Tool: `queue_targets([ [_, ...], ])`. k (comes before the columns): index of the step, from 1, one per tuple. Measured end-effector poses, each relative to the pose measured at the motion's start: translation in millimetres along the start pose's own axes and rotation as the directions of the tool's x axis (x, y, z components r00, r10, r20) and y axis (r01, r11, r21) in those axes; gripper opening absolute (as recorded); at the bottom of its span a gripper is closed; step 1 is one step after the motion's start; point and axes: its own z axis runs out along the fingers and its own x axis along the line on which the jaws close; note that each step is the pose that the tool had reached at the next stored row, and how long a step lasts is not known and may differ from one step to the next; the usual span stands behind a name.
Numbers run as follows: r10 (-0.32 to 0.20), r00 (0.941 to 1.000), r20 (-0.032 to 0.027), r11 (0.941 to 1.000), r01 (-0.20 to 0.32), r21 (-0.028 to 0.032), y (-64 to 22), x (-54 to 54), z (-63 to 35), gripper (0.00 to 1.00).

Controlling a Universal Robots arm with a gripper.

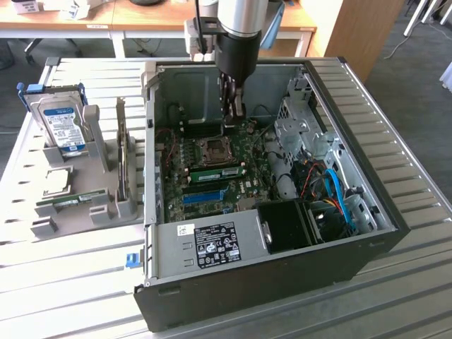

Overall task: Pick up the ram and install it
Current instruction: 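Press down the ram until it locks into place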

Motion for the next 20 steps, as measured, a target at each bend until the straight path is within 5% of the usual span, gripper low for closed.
queue_targets([
  [17, 0.002, 1.0, 0.0001, 1.0, -0.002, 0.0005, -2.0, -0.1, 0.0, 0.11],
  [20, 0.042, 0.9991, 0.0007, 0.9991, -0.042, 0.0002, -2.0, -0.1, 0.0, 0.11],
])
